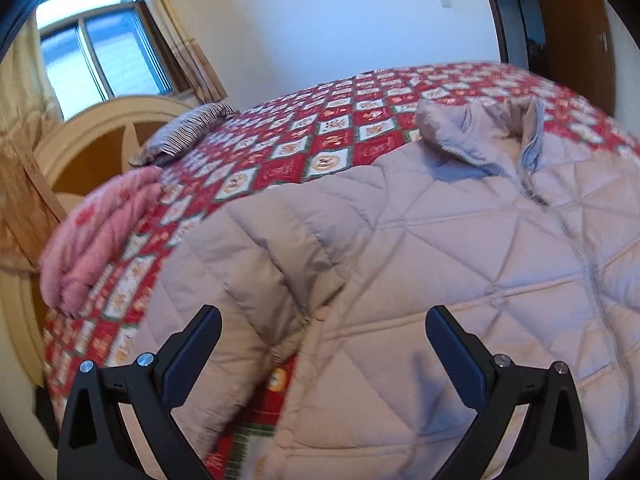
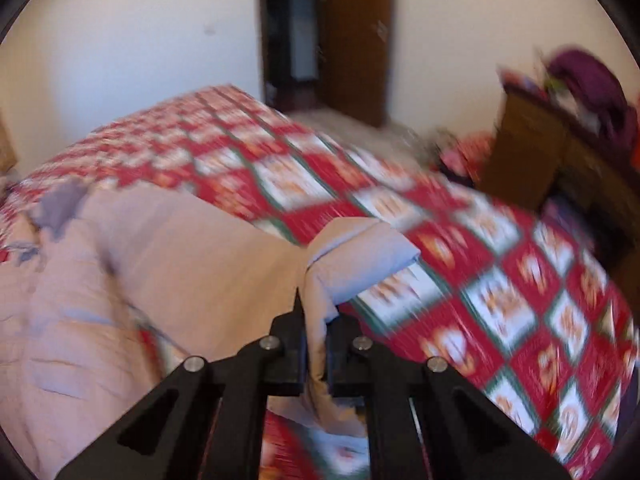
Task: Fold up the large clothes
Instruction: 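Fold the held sleeve with the right tool across the jacket body, then open the right tool to release the sleeve and withdraw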
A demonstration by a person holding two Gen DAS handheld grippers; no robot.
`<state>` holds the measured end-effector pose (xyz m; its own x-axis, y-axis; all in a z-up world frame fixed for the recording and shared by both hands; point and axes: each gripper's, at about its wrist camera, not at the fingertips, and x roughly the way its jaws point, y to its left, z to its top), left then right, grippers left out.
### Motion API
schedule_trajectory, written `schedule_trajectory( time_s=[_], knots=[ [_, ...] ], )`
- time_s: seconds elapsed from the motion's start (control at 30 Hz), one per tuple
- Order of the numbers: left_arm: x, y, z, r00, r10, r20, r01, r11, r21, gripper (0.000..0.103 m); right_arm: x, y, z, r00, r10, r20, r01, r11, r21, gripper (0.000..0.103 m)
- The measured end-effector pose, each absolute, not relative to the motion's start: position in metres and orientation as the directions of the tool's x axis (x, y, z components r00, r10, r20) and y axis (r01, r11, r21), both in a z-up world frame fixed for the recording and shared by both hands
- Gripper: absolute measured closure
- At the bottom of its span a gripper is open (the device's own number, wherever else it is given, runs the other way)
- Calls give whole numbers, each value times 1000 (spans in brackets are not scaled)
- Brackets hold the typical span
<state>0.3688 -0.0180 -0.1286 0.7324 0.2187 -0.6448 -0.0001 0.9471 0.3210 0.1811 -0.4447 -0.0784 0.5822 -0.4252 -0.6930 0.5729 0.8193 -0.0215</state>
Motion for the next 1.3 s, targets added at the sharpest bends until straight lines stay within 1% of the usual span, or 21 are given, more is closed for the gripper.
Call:
schedule_trajectory(
  time_s=[0.1, 0.2, 0.3, 0.43, 0.5, 0.6, 0.7, 0.77, 0.8, 0.83, 0.87, 0.9, 1.0, 1.07, 1.2, 1.3],
  knots=[
    [372, -6, -126, 727, 208, -654, -10, 956, 293, 1, 205, -399, -45, 661, -406, -631, 478, 876, -64, 95],
    [371, 7, -126, 720, 199, -664, -26, 965, 261, 1, 237, -341, -20, 739, -345, -579, 365, 927, -85, 95],
    [369, 19, -128, 715, 204, -669, -39, 967, 253, 1, 265, -290, -16, 785, -273, -557, 263, 960, -100, 95],
    [364, 41, -128, 706, 218, -674, -79, 970, 230, 1, 294, -220, -34, 810, -189, -555, 133, 981, -140, 95],
    [362, 53, -127, 702, 234, -672, -106, 968, 226, 1, 312, -188, -56, 804, -150, -575, 75, 986, -152, 95],
    [362, 67, -130, 694, 258, -672, -141, 964, 225, 1, 336, -159, -85, 787, -130, -603, 32, 985, -171, 95],
    [365, 75, -138, 673, 278, -686, -167, 960, 225, 1, 356, -136, -122, 750, -108, -653, 1, 987, -163, 93],
    [366, 77, -142, 659, 278, -699, -172, 960, 220, 1, 357, -124, -132, 729, -84, -680, -23, 989, -147, 89],
    [367, 77, -143, 653, 279, -704, -174, 960, 219, 1, 357, -119, -136, 724, -75, -685, -34, 989, -144, 81],
    [366, 76, -143, 651, 279, -706, -173, 960, 219, 1, 353, -115, -136, 727, -54, -685, -54, 989, -135, 59],
    [366, 74, -143, 652, 280, -704, -172, 960, 222, 1, 349, -112, -133, 732, -29, -681, -74, 990, -122, 46],
    [366, 70, -141, 655, 283, -701, -173, 959, 226, 1, 341, -111, -129, 744, -4, -668, -93, 990, -109, 30],
    [367, 57, -134, 666, 275, -693, -167, 961, 222, 1, 315, -115, -114, 765, 0, -644, -113, 984, -134, 28],
    [367, 42, -128, 678, 267, -685, -157, 963, 220, 1, 304, -120, -108, 772, 21, -636, -127, 984, -121, 28],
    [370, -2, -120, 693, 231, -683, -108, 970, 219, 1, 296, -141, -109, 777, -54, -628, -72, 982, -173, 27],
    [370, -39, -114, 709, 195, -678, -67, 975, 211, 1, 300, -164, -113, 764, -103, -638, -21, 983, -184, 27]
  ],
)
